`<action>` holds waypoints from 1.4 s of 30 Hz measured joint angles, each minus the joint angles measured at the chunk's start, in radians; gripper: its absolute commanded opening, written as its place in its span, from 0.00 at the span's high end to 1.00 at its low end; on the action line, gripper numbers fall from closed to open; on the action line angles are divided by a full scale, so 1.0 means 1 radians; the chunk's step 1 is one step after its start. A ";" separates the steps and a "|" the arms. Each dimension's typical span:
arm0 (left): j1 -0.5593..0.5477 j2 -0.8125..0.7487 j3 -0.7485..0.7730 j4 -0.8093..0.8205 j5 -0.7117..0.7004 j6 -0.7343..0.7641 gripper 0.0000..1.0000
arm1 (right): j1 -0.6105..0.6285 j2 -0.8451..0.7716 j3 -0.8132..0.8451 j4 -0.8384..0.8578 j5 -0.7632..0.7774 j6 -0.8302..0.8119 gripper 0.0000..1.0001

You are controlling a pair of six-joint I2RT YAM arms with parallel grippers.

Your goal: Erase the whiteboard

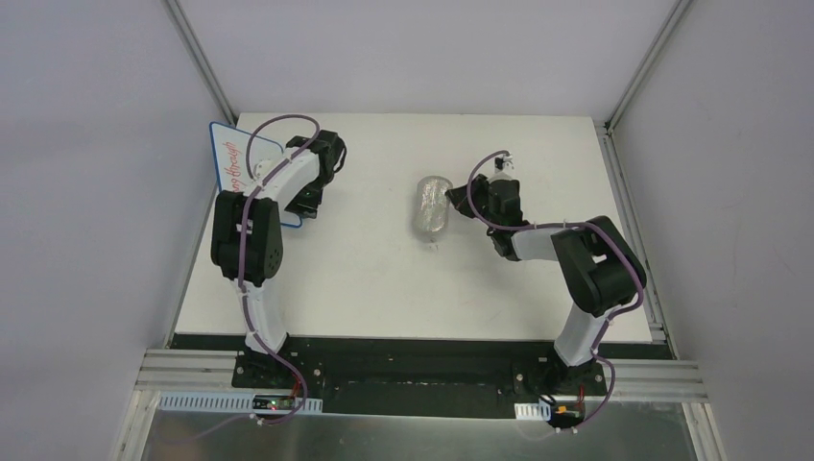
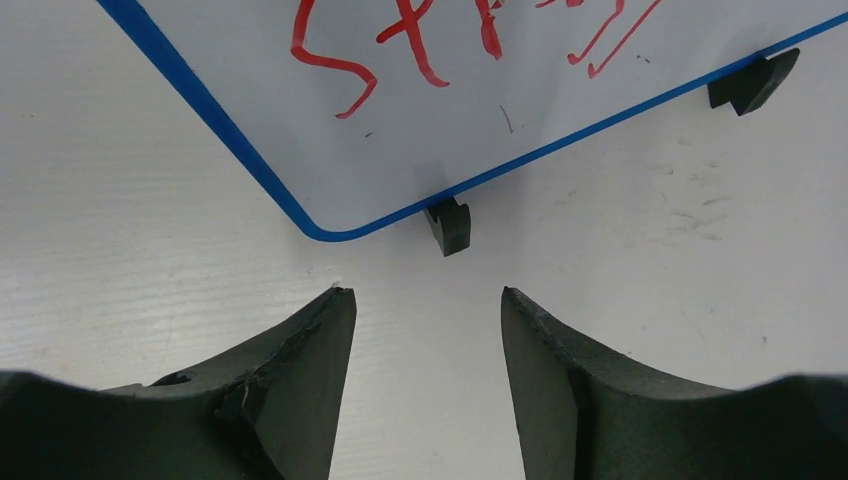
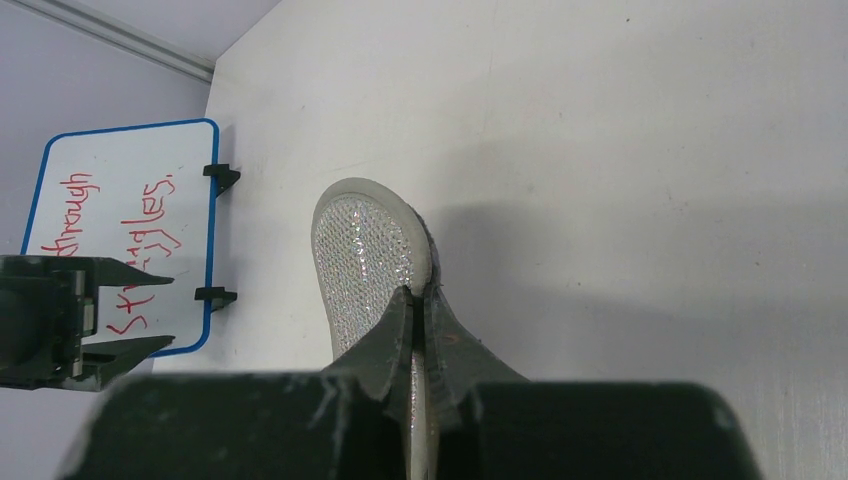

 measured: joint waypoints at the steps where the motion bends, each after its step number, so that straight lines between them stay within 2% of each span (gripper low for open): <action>1: 0.003 0.016 0.004 0.003 0.006 -0.011 0.45 | 0.000 0.000 0.000 0.000 -0.003 0.002 1.00; 7: 0.017 0.121 0.051 0.012 0.014 -0.076 0.50 | -0.001 0.000 0.000 0.003 -0.018 0.010 1.00; 17: 0.084 0.134 0.044 0.061 0.034 -0.111 0.51 | -0.001 0.000 0.000 0.010 -0.030 0.015 1.00; 22: 0.087 0.137 0.015 0.104 0.050 -0.118 0.56 | -0.002 0.000 0.000 0.027 -0.030 0.018 1.00; 25: 0.087 0.143 0.007 0.115 0.058 -0.120 0.66 | -0.002 0.000 0.000 0.039 -0.030 0.019 1.00; 29: 0.088 0.143 -0.003 0.128 0.070 -0.120 0.70 | -0.002 0.000 0.000 0.042 -0.030 0.019 1.00; 31: 0.088 0.143 -0.014 0.137 0.080 -0.120 0.77 | -0.002 0.000 0.000 0.042 -0.030 0.019 1.00; 36: 0.087 0.143 -0.018 0.144 0.082 -0.100 0.85 | -0.002 0.000 -0.002 0.042 -0.030 0.019 1.00; 39: 0.086 0.142 -0.019 0.147 0.082 -0.082 0.97 | -0.002 0.000 -0.003 0.042 -0.030 0.019 1.00; 42: 0.085 0.136 -0.026 0.156 0.082 -0.071 1.00 | -0.002 0.000 -0.004 0.043 -0.030 0.022 1.00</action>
